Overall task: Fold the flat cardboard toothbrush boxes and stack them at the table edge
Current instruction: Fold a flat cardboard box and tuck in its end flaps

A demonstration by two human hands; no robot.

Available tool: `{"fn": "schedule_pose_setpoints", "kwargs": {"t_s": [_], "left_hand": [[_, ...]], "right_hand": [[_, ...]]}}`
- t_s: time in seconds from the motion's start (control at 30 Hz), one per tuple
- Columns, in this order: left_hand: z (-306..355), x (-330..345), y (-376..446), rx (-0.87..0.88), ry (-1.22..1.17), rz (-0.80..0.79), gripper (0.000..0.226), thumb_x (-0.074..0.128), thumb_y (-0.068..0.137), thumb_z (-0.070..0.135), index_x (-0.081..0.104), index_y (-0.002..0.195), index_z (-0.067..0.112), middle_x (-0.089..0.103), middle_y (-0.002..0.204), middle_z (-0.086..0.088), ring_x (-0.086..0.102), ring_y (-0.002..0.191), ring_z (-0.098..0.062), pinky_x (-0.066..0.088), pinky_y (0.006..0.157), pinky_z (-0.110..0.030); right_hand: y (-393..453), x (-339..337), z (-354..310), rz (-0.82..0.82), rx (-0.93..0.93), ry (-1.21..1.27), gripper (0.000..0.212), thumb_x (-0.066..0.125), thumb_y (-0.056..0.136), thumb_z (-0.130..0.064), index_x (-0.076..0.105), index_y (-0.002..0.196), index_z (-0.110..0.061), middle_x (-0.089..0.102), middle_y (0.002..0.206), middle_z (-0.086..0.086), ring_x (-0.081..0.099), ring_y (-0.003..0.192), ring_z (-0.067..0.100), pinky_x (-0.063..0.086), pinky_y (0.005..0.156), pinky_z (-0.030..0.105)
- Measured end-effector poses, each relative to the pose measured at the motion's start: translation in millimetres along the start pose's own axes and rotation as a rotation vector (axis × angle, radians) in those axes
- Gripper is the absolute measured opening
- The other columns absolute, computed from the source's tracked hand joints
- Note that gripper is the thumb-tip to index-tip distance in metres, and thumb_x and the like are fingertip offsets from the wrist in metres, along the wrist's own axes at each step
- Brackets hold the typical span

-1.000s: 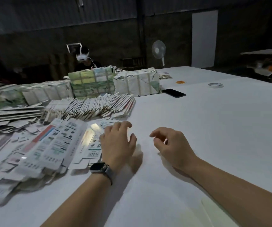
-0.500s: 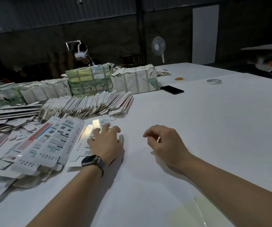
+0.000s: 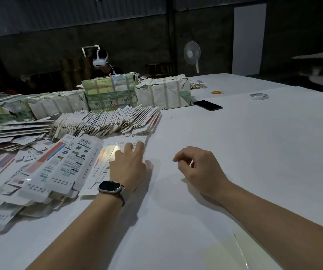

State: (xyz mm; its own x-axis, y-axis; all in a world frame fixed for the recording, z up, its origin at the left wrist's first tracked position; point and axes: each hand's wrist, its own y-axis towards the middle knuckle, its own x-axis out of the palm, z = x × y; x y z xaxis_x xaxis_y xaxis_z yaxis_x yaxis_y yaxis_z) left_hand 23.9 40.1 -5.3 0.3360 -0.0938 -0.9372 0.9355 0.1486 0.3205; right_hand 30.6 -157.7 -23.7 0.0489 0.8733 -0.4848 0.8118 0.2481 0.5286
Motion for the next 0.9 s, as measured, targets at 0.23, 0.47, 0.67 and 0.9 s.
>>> {"fn": "schedule_pose_setpoints", "kwargs": {"t_s": [0.23, 0.47, 0.67, 0.9], "left_hand": [[12, -13, -3, 0.282, -0.148, 0.309, 0.058, 0.047, 0.074, -0.023, 0.062, 0.120, 0.009, 0.049, 0.146, -0.014, 0.061, 0.098, -0.042, 0.043, 0.060, -0.039], [50, -14, -21, 0.352, -0.895, 0.399, 0.074, 0.040, 0.077, -0.027, 0.051, 0.126, 0.027, 0.047, 0.149, -0.007, 0.048, 0.136, -0.012, 0.054, 0.100, -0.041], [72, -21, -45, 0.384, -1.200, 0.322, 0.064, 0.034, 0.078, -0.007, 0.043, 0.123, 0.038, 0.059, 0.138, 0.012, 0.065, 0.117, -0.005, 0.059, 0.086, -0.026], [70, -4, -38, 0.013, -1.611, 0.063, 0.052, 0.048, 0.090, -0.007, 0.042, 0.133, 0.022, 0.067, 0.109, -0.013, 0.075, 0.084, -0.015, 0.060, 0.063, -0.026]], "right_hand": [[2, 0, 3, 0.024, 0.029, 0.006, 0.021, 0.060, 0.086, -0.007, 0.072, 0.090, -0.024, 0.059, 0.068, -0.019, 0.055, 0.066, 0.002, 0.039, 0.066, 0.017], [10, -5, 3, 0.107, 0.339, 0.312, 0.022, 0.054, 0.099, -0.041, 0.063, 0.116, -0.029, 0.066, 0.085, -0.009, 0.060, 0.078, 0.010, 0.050, 0.074, 0.035], [15, -8, 0, 0.079, 0.395, 0.345, 0.039, 0.045, 0.101, -0.051, 0.061, 0.121, -0.021, 0.067, 0.089, -0.006, 0.061, 0.075, 0.012, 0.048, 0.072, 0.033], [6, -15, -6, -0.042, 0.369, 0.555, 0.019, 0.051, 0.104, -0.030, 0.067, 0.105, -0.021, 0.076, 0.090, -0.001, 0.075, 0.077, 0.023, 0.060, 0.065, 0.028]]}}
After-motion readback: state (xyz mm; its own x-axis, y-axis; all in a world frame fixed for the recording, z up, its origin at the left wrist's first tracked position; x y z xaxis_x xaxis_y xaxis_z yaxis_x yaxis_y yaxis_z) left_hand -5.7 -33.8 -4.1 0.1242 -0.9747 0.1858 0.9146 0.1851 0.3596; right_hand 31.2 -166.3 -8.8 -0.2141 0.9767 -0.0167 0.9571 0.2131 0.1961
